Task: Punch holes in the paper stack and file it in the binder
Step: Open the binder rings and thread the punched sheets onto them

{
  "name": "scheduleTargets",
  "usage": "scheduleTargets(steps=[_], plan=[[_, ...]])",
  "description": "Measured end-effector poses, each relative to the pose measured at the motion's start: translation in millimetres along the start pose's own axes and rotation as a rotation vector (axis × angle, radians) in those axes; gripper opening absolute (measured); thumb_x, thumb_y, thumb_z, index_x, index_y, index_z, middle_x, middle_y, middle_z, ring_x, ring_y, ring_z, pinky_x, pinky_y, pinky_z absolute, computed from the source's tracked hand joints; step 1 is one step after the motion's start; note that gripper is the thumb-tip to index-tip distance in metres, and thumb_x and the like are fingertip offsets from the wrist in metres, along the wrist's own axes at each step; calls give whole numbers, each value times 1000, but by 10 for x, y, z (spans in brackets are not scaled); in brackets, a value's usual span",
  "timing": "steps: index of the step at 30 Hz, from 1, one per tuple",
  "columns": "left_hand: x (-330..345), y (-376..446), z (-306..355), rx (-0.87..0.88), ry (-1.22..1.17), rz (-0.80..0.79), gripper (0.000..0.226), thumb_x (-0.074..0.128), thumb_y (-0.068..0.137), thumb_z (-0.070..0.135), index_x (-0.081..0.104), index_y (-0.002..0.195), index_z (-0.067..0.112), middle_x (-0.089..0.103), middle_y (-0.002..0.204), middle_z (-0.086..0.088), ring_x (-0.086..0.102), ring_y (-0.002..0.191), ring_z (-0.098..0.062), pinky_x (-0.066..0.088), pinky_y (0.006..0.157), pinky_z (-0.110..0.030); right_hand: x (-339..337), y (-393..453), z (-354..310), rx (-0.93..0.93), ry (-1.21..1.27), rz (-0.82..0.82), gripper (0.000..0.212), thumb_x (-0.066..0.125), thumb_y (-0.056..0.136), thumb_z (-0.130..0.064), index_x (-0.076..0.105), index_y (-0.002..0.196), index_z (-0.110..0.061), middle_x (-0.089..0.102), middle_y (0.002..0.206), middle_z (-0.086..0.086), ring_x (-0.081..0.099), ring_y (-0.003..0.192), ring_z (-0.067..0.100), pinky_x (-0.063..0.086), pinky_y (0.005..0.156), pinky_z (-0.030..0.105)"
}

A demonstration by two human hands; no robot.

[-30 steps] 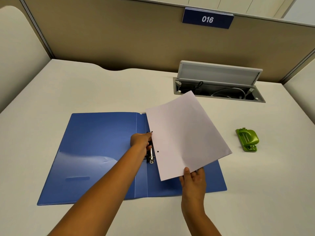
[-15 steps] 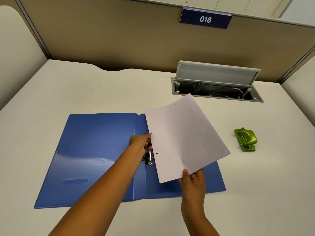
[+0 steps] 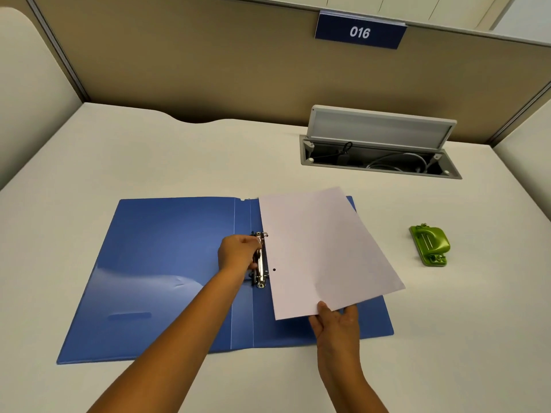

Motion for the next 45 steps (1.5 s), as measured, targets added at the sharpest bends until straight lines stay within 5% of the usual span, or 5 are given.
scheduleTargets(steps=[6, 18, 24, 38, 45], plan=[[-50, -242, -183, 249, 305, -70, 18, 59, 87, 20, 69, 98, 9, 63, 89, -2, 56, 83, -16, 44, 72, -24, 30, -19, 45, 30, -14, -20, 33, 51, 90, -3, 42, 114, -22, 56, 91, -6, 56, 84, 13, 48, 85, 34], [-20, -191, -284, 71, 212, -148, 16, 64, 83, 21, 68, 83, 6, 61, 81, -3, 53, 73, -16, 43, 59, -23, 64, -68, 243, 39, -161, -15, 22, 58, 87, -6, 47, 104, -14, 57, 87, -4, 57, 83, 18, 48, 94, 41], [-47, -190, -286, 46, 227, -137, 22, 65, 83, 19, 58, 61, 19, 56, 66, 2, 47, 58, -13, 36, 49, -22, 71, -126, 197, 29, -113, -42, 27, 59, 85, -4, 50, 83, -29, 60, 86, -6, 58, 82, 13, 47, 87, 34], [-98, -100, -208, -5, 369, -298, 22, 67, 82, 19, 57, 62, 13, 54, 70, -2, 48, 63, -12, 40, 56, -22, 85, -144, 256, 52, -208, -25, 35, 63, 83, -6, 47, 113, -14, 56, 87, -5, 54, 88, 21, 44, 94, 39], [-88, -85, -226, -2, 368, -321, 24, 67, 82, 20, 55, 61, 14, 53, 69, -1, 48, 66, -12, 39, 55, -19, 56, -126, 303, 95, -155, -20, 31, 62, 83, -3, 46, 107, -14, 55, 85, -5, 53, 79, 16, 42, 92, 37]])
Point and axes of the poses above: each hand's wrist, its own y-axis towards the middle knuckle, its own x-axis out of the palm, z = x × y, the point moved 3 cm from there along y, towards the middle knuckle
